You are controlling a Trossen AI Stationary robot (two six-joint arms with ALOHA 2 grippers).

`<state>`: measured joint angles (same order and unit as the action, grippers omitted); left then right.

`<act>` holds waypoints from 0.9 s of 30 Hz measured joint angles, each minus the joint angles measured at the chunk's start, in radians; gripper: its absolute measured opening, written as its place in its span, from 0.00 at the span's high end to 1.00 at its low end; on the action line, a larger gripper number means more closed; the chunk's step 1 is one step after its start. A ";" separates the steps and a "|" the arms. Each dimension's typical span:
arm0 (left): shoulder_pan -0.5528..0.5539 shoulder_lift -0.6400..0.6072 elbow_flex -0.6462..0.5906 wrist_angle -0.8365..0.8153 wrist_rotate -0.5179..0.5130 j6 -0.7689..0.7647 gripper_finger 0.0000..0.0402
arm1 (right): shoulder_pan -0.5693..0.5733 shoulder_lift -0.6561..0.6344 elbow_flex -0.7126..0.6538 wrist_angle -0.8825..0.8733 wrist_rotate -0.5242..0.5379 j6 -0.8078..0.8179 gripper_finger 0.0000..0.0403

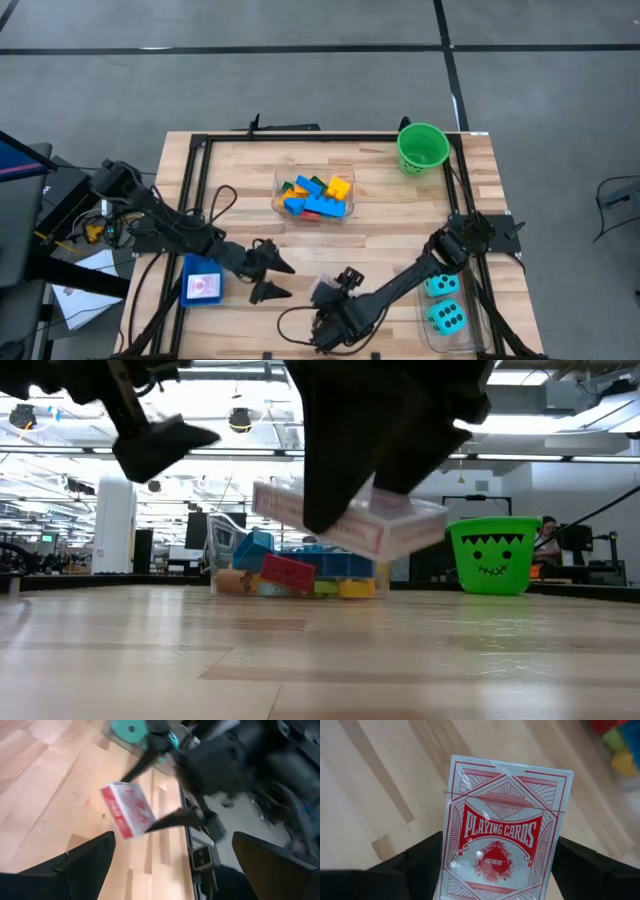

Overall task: Pick & Place Toys
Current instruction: Put the red playing card box into the blue bin

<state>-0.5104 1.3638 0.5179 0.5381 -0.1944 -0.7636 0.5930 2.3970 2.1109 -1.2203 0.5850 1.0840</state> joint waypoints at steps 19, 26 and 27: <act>0.074 0.087 0.000 0.124 -0.005 -0.117 0.23 | -0.021 -0.002 0.034 0.028 0.125 -0.129 0.24; 0.080 0.087 0.000 0.119 -0.027 -0.117 0.29 | -0.032 -0.003 0.035 0.077 0.127 -0.179 0.24; 0.080 0.087 0.000 0.117 -0.028 -0.117 0.29 | -0.032 -0.003 0.035 0.076 0.127 -0.179 0.24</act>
<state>-0.4305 1.4513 0.5182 0.6546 -0.2220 -0.8807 0.5613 2.3943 2.1456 -1.1438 0.7116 0.9050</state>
